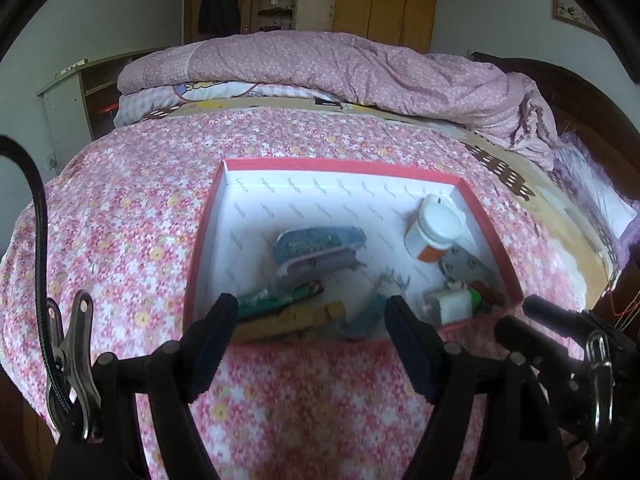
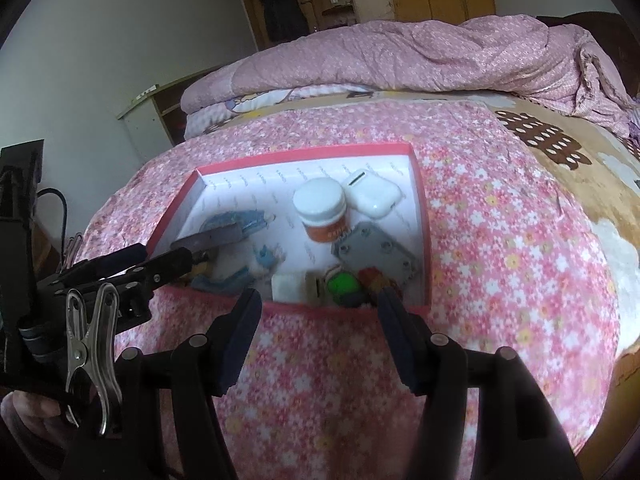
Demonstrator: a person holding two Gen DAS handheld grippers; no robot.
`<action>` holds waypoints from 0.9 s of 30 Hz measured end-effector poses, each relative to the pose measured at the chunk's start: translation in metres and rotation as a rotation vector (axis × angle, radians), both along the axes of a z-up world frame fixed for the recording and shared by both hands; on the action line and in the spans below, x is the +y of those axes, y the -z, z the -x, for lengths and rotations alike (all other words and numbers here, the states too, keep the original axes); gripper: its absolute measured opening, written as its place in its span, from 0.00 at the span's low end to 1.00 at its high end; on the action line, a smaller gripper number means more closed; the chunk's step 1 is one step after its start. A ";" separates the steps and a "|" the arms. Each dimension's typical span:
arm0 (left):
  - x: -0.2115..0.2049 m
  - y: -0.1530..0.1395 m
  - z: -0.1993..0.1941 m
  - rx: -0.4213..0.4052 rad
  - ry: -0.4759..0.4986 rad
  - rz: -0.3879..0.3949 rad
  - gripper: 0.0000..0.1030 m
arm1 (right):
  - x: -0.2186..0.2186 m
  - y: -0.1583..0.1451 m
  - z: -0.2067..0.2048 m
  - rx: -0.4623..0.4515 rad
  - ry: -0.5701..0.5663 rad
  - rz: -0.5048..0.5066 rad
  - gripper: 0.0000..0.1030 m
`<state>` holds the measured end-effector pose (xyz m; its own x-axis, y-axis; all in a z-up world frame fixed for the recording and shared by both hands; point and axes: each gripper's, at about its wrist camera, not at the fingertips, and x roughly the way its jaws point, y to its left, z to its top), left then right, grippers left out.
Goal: Organize rigid objects
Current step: 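Withdraw both open grippers from the tray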
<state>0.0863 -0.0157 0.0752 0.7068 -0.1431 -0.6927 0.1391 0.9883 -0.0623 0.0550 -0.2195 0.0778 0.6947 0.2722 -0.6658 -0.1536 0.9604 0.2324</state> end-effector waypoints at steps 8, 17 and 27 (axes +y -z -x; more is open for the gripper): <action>-0.002 0.012 0.027 0.028 0.013 -0.030 0.77 | 0.003 0.009 0.025 0.031 0.021 0.011 0.60; 0.000 0.035 0.039 0.073 -0.002 -0.053 0.77 | 0.010 0.035 0.038 0.097 0.063 0.087 0.60; 0.004 0.055 0.030 0.133 -0.029 -0.048 0.77 | 0.008 0.053 0.033 0.132 0.103 0.118 0.60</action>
<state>0.0559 -0.0115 0.0199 0.6120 -0.0884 -0.7859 0.1036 0.9941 -0.0311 0.0222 -0.2114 0.0253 0.6196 0.1188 -0.7759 -0.0286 0.9912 0.1290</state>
